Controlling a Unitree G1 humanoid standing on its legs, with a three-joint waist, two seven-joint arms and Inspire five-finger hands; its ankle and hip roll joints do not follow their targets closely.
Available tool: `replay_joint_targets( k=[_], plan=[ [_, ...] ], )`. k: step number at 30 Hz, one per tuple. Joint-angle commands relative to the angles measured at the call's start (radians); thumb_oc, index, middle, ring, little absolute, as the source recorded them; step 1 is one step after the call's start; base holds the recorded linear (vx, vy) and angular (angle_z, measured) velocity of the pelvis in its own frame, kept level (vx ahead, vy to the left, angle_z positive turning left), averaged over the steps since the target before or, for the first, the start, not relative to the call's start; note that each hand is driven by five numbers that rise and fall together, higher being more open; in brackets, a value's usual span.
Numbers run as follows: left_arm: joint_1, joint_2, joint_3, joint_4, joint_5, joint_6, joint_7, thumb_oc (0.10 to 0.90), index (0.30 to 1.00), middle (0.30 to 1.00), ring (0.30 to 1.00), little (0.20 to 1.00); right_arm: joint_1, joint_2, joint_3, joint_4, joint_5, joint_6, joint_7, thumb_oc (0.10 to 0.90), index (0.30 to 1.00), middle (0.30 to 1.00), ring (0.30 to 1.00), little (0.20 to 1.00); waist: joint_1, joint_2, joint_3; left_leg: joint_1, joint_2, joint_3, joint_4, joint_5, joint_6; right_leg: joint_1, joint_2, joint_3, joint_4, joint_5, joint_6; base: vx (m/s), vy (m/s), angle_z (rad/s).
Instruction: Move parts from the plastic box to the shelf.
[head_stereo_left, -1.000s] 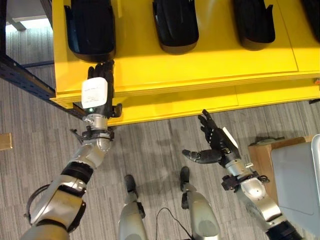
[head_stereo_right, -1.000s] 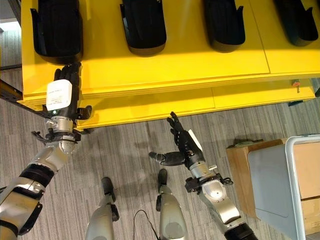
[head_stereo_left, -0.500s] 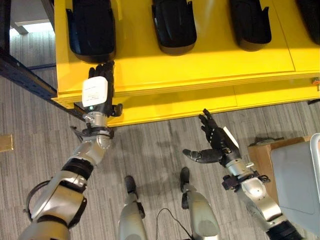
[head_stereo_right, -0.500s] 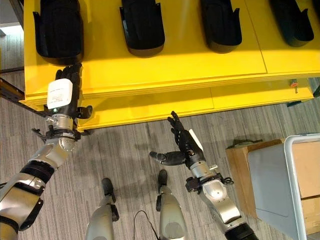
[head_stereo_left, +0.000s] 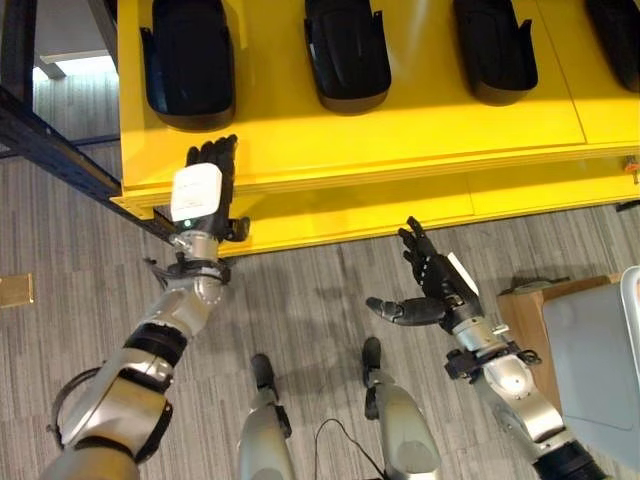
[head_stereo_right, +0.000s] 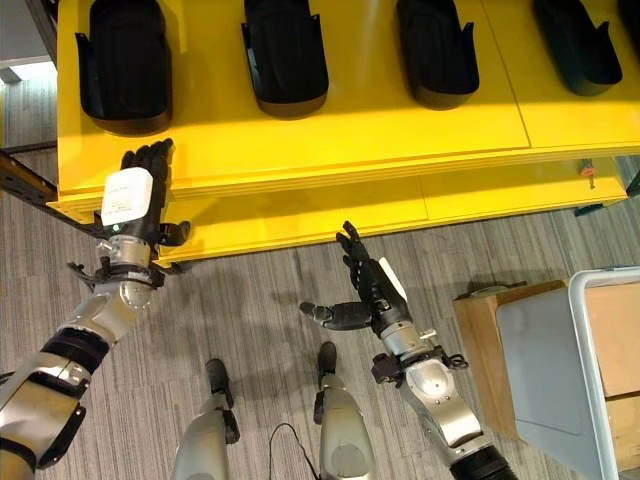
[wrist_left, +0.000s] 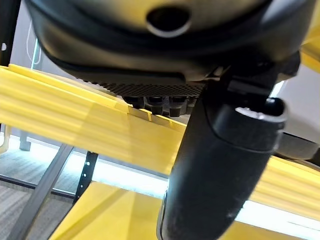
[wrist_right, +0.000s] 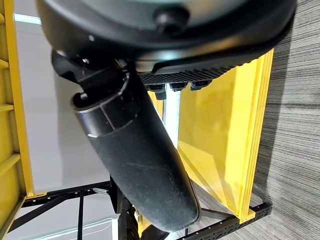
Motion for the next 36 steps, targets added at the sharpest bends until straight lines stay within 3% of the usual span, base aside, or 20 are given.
replay_joint_targets(
  k=[1, 6, 8, 9, 11, 16, 23, 36],
  plan=[
    [0.146, -0.042, 0.019, -0.086, -0.09, -0.107, -0.067, 0.9, 1.0, 1.0, 1.0, 1.0, -0.001, 0.007, -0.092, -0.108, 0.0, -0.097, -0.014, 0.9, 1.0, 1.0, 1.0, 1.0, 0.014, 0.002, -0.121, -0.017, 0.044, -0.062, 0.091, -0.079, -0.033, 0.009, -0.111, 0.018, 0.046, -0.005, 0.104, 0.0, 0.0, 0.0],
    [0.354, -0.089, 0.072, -0.279, -0.235, -0.186, -0.202, 0.9, 1.0, 1.0, 1.0, 1.0, 0.028, 0.01, -0.134, -0.095, -0.02, -0.08, -0.005, 0.9, 1.0, 1.0, 1.0, 1.0, 0.031, 0.015, -0.144, 0.027, 0.04, -0.059, 0.055, -0.07, -0.03, 0.055, -0.108, 0.007, 0.023, -0.004, 0.101, 0.04, -0.003, 0.04],
    [0.464, -0.119, 0.095, -0.351, -0.401, -0.215, -0.274, 0.9, 1.0, 1.0, 1.0, 1.0, 0.056, 0.01, -0.16, -0.086, -0.026, -0.069, 0.003, 0.9, 1.0, 1.0, 1.0, 1.0, 0.037, 0.022, -0.159, 0.051, 0.039, -0.058, 0.035, -0.064, -0.027, 0.081, -0.105, -0.001, 0.005, 0.0, 0.102, 0.05, -0.014, 0.04],
    [0.552, -0.179, 0.106, -0.362, -0.7, -0.228, -0.393, 0.9, 1.0, 1.0, 1.0, 1.0, 0.083, 0.016, -0.172, -0.074, -0.038, -0.054, 0.004, 0.9, 1.0, 1.0, 1.0, 1.0, 0.038, 0.026, -0.175, 0.074, 0.036, -0.055, 0.014, -0.055, -0.025, 0.108, -0.103, -0.011, -0.015, 0.004, 0.103, 0.05, -0.012, 0.07],
    [0.623, -0.22, 0.093, -0.389, -0.902, -0.21, -0.481, 0.9, 1.0, 1.0, 1.0, 1.0, 0.106, 0.031, -0.179, -0.05, -0.023, -0.043, 0.005, 0.9, 1.0, 1.0, 1.0, 1.0, 0.04, 0.032, -0.194, 0.093, 0.032, -0.054, -0.005, -0.048, -0.022, 0.129, -0.1, -0.018, -0.031, 0.008, 0.104, 0.04, -0.011, 0.06],
    [0.718, -0.234, 0.068, -0.488, -1.1, -0.162, -0.586, 0.9, 1.0, 1.0, 1.0, 1.0, 0.134, 0.055, -0.167, -0.046, -0.022, -0.028, 0.003, 0.9, 1.0, 1.0, 1.0, 1.0, 0.048, 0.041, -0.249, 0.15, 0.033, -0.043, -0.056, -0.039, -0.02, 0.182, -0.091, -0.029, -0.078, 0.015, 0.107, 0.04, -0.021, 0.05],
    [0.738, -0.284, 0.088, -0.489, -1.251, -0.138, -0.619, 0.9, 1.0, 1.0, 1.0, 1.0, 0.16, 0.077, -0.147, -0.046, -0.018, -0.016, 0.006, 0.9, 1.0, 1.0, 1.0, 1.0, 0.052, 0.044, -0.319, 0.214, 0.04, -0.026, -0.097, -0.037, -0.021, 0.232, -0.081, -0.029, -0.106, 0.007, 0.107, 0.04, -0.015, -0.03],
    [0.758, -0.304, 0.118, -0.499, -1.22, -0.145, -0.61, 0.9, 1.0, 1.0, 1.0, 1.0, 0.167, 0.094, -0.126, -0.033, -0.019, -0.004, 0.012, 0.9, 1.0, 1.0, 1.0, 1.0, 0.05, 0.036, -0.376, 0.27, 0.035, -0.008, -0.134, -0.037, -0.017, 0.269, -0.078, -0.015, -0.119, 0.004, 0.107, 0.02, 0.006, -0.04]
  ],
)
